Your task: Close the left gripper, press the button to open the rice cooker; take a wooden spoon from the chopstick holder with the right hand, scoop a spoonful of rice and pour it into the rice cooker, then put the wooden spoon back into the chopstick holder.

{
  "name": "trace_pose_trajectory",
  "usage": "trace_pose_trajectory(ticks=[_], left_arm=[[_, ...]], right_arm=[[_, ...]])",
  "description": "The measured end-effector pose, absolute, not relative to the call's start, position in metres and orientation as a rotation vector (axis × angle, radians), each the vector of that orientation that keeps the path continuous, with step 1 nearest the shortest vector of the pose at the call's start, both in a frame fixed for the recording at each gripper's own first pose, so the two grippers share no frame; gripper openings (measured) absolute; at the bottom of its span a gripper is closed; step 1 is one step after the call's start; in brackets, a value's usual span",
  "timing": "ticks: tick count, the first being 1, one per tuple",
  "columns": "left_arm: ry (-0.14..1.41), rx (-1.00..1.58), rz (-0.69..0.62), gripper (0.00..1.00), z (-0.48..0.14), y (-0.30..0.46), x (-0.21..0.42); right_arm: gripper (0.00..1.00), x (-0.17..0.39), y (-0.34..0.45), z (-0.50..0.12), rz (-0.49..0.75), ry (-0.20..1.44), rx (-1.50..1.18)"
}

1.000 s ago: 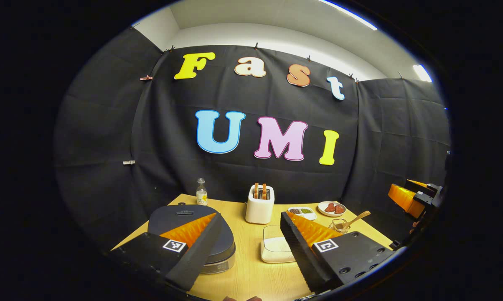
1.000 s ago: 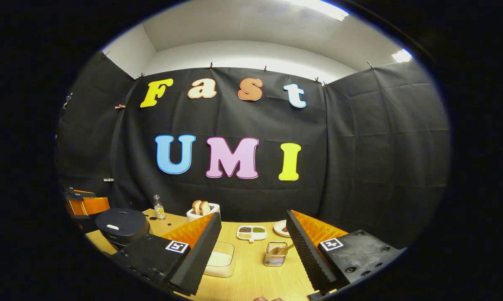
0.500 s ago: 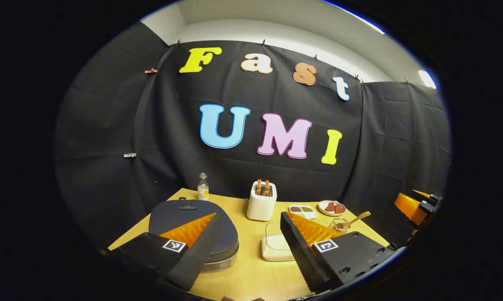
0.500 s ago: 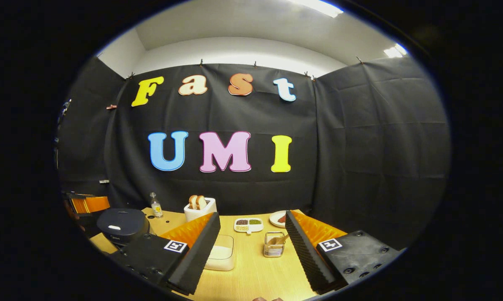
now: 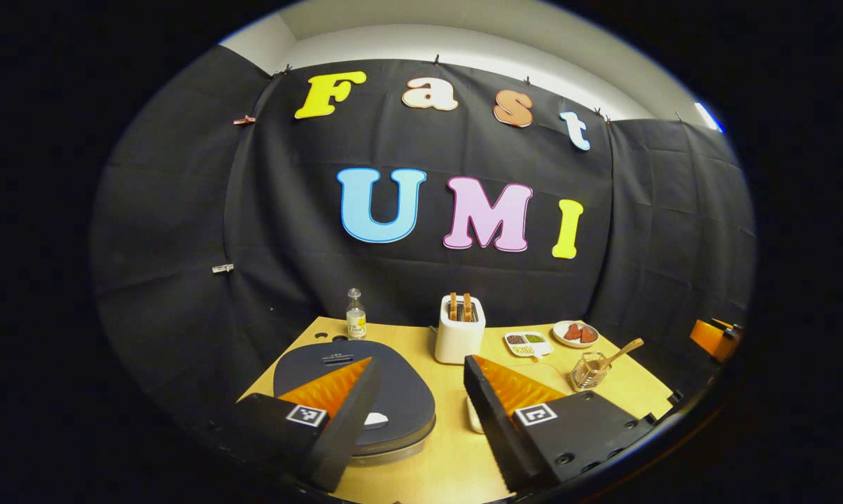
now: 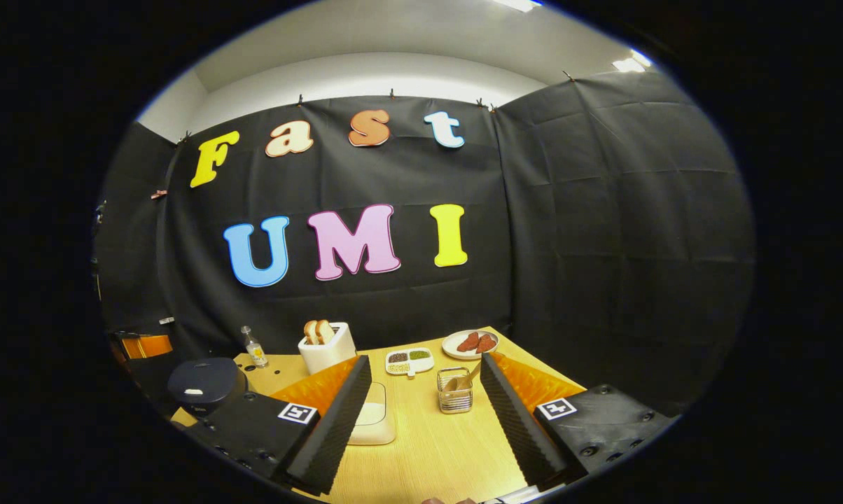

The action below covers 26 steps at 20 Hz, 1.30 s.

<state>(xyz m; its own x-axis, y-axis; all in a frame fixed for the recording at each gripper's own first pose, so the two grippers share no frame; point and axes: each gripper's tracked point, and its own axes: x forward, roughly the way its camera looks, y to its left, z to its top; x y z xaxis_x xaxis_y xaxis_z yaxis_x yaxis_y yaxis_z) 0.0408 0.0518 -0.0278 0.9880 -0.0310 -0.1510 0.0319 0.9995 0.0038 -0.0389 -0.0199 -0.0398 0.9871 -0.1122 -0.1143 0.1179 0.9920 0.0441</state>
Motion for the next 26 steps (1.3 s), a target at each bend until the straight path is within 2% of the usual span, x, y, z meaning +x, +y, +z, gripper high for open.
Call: trace_pose_trajectory(ticks=[1,2,3,5,6,7,8,9,11,19,26], left_arm=[[0.174,0.004,-0.038,0.69,-0.032,0.058,0.045],[0.197,0.004,-0.039,0.61,-0.038,0.063,0.049],[0.218,0.001,-0.035,0.5,-0.043,0.071,0.053],[0.272,-0.012,-0.044,0.39,-0.057,0.081,0.061],[0.31,-0.016,-0.047,0.38,-0.068,0.086,0.064],[0.334,-0.015,-0.045,0.27,-0.075,0.091,0.067],[0.345,-0.016,-0.039,0.22,-0.077,0.097,0.07],[0.358,-0.022,-0.03,0.1,-0.081,0.104,0.073],[0.397,-0.054,-0.036,0.07,-0.093,0.106,0.075],[0.541,-0.118,-0.034,0.06,-0.152,0.108,0.073],[0.568,-0.081,0.005,0.07,-0.157,0.106,0.071]], right_arm=[[0.98,-0.039,-0.021,-0.044,-0.117,0.118,0.041],[0.98,-0.04,-0.022,-0.043,-0.122,0.117,0.038],[0.98,-0.04,-0.025,-0.041,-0.125,0.113,0.038],[0.98,-0.04,-0.026,-0.043,-0.13,0.115,0.036],[0.98,-0.041,-0.027,-0.045,-0.132,0.119,0.035],[0.98,-0.041,-0.028,-0.047,-0.135,0.125,0.036],[0.98,-0.043,-0.029,-0.05,-0.138,0.134,0.038],[0.98,-0.043,-0.03,-0.052,-0.14,0.142,0.04],[0.98,-0.044,-0.033,-0.056,-0.148,0.155,0.038],[0.98,-0.048,-0.031,-0.07,-0.141,0.205,0.03],[0.98,-0.045,-0.026,-0.077,-0.109,0.24,0.018]])
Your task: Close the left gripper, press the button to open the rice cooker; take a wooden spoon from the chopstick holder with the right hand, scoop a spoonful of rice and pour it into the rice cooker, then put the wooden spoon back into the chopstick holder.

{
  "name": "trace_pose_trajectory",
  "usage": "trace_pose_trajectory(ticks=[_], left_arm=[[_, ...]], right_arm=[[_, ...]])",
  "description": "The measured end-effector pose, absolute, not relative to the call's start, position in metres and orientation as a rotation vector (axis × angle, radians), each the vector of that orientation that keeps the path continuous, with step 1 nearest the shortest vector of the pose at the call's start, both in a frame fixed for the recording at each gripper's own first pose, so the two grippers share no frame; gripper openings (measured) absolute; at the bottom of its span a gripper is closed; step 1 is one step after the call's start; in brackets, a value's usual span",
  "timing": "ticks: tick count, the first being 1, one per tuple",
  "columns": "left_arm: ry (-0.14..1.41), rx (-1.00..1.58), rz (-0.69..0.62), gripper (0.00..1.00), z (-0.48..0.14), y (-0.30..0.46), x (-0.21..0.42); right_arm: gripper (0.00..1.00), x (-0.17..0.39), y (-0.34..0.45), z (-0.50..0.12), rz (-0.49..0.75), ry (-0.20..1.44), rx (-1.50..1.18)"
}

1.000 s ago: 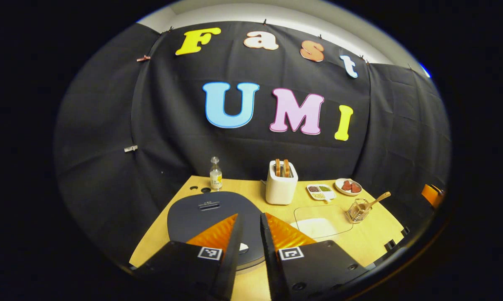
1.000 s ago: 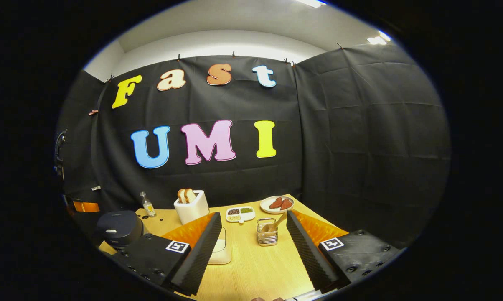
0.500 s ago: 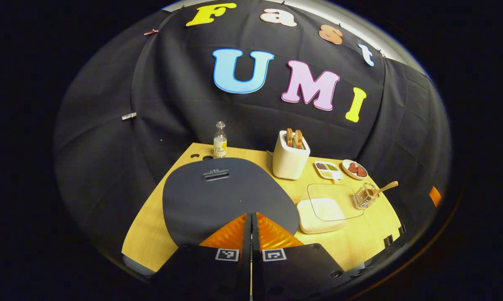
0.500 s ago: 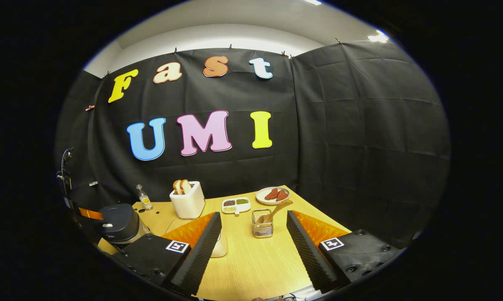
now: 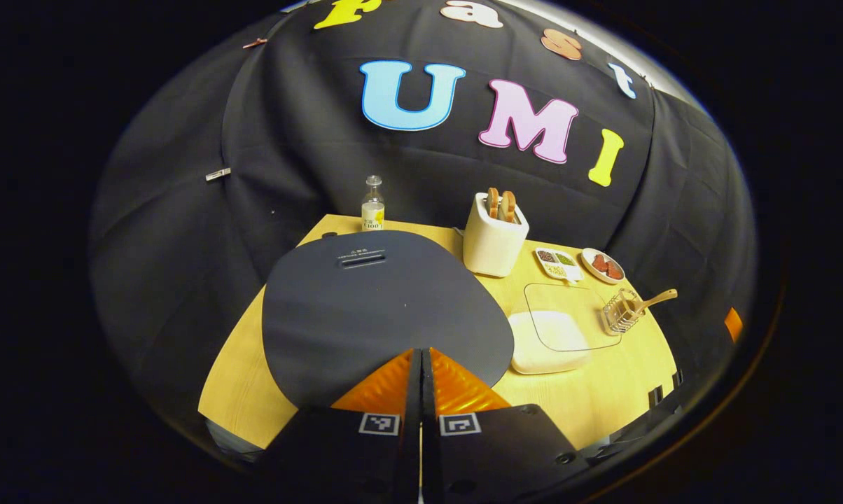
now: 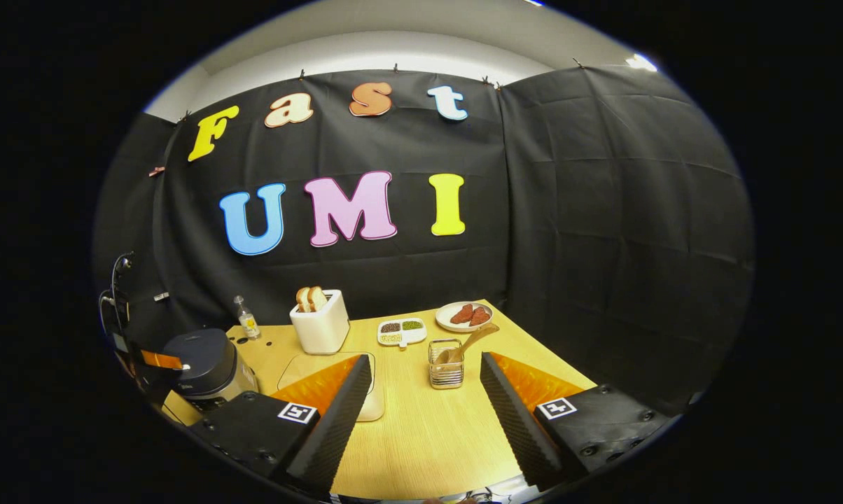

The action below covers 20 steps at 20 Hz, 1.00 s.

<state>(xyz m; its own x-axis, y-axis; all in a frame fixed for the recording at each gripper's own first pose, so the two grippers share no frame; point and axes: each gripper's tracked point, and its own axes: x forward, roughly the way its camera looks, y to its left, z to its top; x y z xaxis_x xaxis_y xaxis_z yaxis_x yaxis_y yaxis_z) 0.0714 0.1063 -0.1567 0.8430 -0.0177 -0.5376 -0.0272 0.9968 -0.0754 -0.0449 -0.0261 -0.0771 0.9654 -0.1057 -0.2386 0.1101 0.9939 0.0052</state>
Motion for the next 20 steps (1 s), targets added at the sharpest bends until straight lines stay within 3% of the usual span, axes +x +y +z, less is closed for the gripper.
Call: trace_pose_trajectory(ticks=[8,13,20], left_arm=[[0.593,-0.074,0.056,0.07,-0.165,0.107,0.072],[0.531,-0.086,0.092,0.07,-0.148,0.106,0.068],[0.171,-0.094,0.277,0.07,-0.012,0.107,0.068]], right_arm=[[0.98,-0.039,-0.044,-0.086,-0.096,0.286,0.022],[0.98,-0.016,-0.053,-0.091,-0.055,0.31,0.045],[0.98,0.034,-0.07,-0.098,-0.02,0.322,0.085]])
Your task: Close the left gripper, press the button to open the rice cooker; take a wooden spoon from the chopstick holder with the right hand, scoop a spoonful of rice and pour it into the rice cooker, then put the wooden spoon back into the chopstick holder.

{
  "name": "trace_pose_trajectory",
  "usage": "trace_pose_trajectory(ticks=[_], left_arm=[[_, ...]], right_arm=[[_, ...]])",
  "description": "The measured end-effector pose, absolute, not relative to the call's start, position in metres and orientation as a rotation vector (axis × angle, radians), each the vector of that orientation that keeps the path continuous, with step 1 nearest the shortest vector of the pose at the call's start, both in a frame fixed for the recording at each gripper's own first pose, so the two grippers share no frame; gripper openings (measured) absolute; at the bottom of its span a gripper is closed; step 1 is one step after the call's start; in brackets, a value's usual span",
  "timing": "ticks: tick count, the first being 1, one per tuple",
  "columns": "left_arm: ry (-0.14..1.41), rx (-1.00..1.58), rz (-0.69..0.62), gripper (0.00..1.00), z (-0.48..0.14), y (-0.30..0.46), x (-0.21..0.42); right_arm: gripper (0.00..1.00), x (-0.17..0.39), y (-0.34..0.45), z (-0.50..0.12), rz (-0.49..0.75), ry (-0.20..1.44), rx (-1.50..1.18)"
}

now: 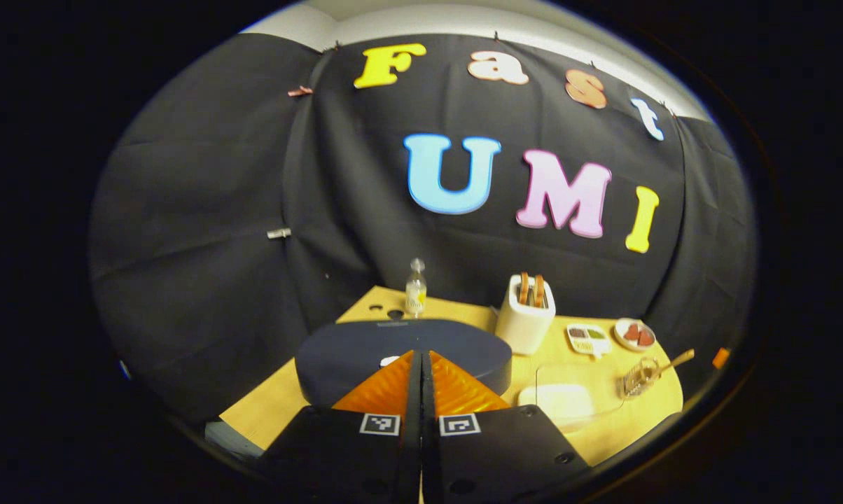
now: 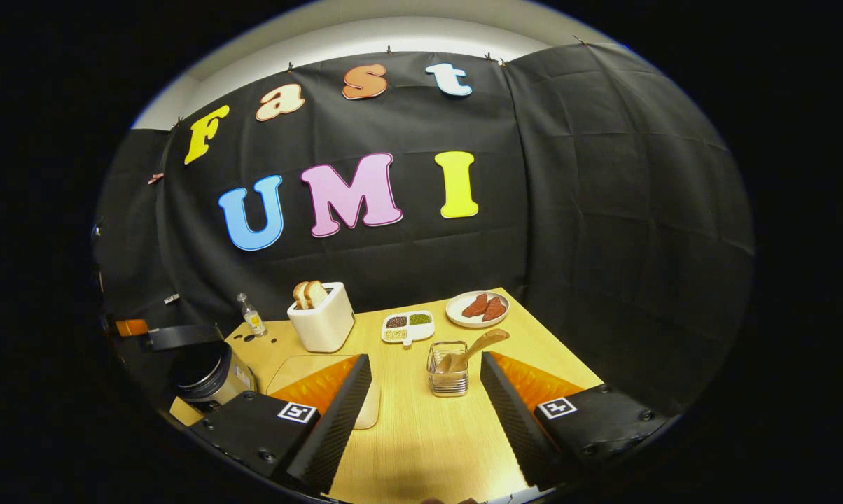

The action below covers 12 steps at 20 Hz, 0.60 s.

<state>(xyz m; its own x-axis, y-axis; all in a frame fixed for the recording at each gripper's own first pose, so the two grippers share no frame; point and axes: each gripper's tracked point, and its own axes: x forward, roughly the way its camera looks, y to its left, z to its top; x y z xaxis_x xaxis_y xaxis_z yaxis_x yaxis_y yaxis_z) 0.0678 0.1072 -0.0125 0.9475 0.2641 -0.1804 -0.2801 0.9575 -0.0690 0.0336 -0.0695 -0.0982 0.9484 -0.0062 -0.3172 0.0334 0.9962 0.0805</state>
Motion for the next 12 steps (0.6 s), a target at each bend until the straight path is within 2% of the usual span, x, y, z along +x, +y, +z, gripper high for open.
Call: trace_pose_trajectory(ticks=[2,4,6,9,12], left_arm=[[0.106,-0.109,0.287,0.07,0.009,0.095,0.071],[0.104,-0.091,0.28,0.07,0.005,0.082,0.068],[0.117,-0.109,0.266,0.2,0.0,0.067,0.061],[0.138,-0.112,0.305,0.94,-0.013,0.053,0.05],[0.166,-0.085,0.337,0.95,-0.022,0.034,0.039]], right_arm=[[0.98,0.048,-0.076,-0.104,-0.018,0.329,0.096],[0.98,0.061,-0.082,-0.108,-0.011,0.327,0.117],[0.99,0.073,-0.095,-0.118,-0.024,0.338,0.13],[0.99,0.091,-0.114,-0.136,-0.048,0.368,0.163],[0.98,0.106,-0.13,-0.163,-0.069,0.423,0.213]])
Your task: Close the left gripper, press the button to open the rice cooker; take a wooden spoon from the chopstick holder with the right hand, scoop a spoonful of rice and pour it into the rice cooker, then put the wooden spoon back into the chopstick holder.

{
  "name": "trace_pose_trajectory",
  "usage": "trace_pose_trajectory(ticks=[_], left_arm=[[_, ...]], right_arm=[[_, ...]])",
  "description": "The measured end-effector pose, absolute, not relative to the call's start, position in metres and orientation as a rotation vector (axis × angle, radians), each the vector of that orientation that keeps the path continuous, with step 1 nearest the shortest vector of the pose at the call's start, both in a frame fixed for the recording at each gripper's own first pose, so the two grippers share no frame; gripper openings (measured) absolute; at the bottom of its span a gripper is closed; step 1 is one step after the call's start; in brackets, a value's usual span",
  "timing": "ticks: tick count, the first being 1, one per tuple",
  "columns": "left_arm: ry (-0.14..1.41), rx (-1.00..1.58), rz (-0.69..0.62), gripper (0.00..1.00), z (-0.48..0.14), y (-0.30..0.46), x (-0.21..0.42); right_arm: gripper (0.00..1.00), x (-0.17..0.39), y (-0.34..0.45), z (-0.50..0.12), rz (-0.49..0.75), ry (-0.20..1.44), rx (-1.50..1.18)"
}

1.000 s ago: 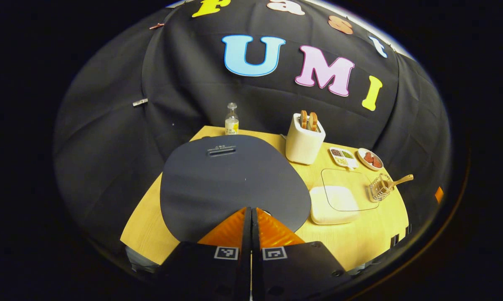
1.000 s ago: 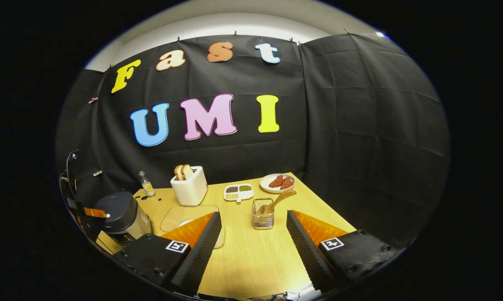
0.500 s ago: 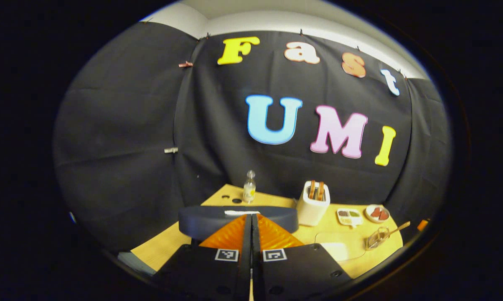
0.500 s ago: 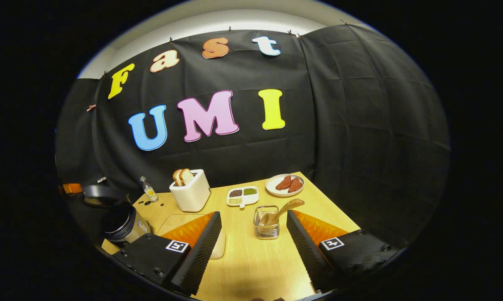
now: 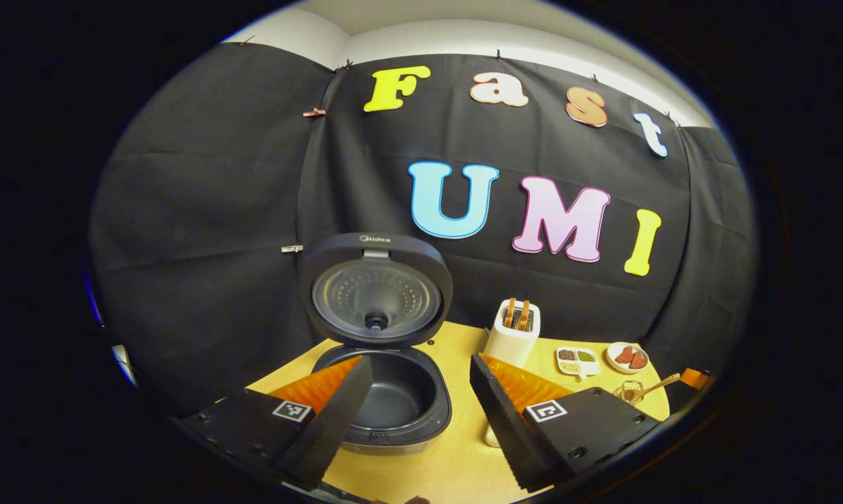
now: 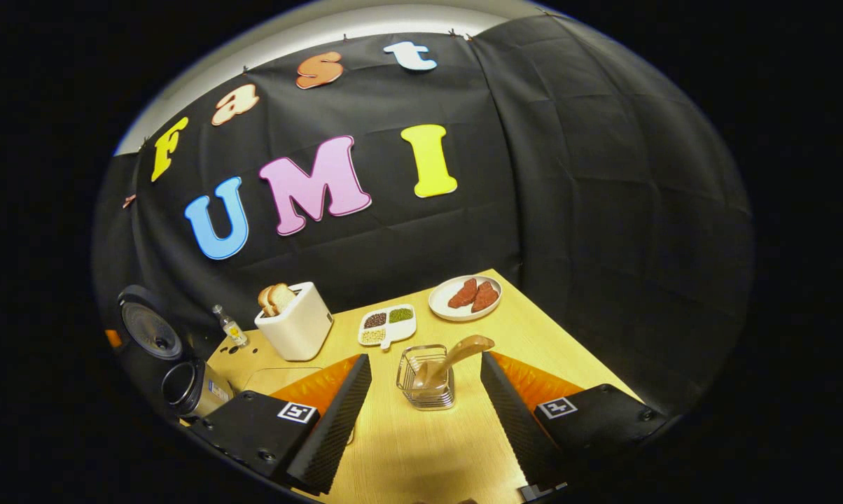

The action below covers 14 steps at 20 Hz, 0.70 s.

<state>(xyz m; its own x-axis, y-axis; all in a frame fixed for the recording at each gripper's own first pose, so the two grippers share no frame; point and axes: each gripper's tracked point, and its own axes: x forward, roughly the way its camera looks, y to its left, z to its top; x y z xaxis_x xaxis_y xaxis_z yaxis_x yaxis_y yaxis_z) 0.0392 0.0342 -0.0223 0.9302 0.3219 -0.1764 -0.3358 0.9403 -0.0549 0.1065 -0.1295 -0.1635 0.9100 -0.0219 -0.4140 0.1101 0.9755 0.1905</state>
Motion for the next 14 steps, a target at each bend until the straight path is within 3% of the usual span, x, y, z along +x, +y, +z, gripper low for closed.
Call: trace_pose_trajectory(ticks=[12,13,14], left_arm=[[0.292,-0.044,0.367,0.95,-0.063,-0.062,0.028],[0.302,-0.045,0.364,0.95,-0.066,-0.069,0.029],[0.315,-0.048,0.36,0.96,-0.069,-0.075,0.029]], right_arm=[[0.99,0.171,-0.153,-0.249,-0.07,0.585,0.41],[0.93,0.177,-0.154,-0.252,-0.074,0.588,0.425],[0.99,0.182,-0.155,-0.254,-0.08,0.585,0.433]])
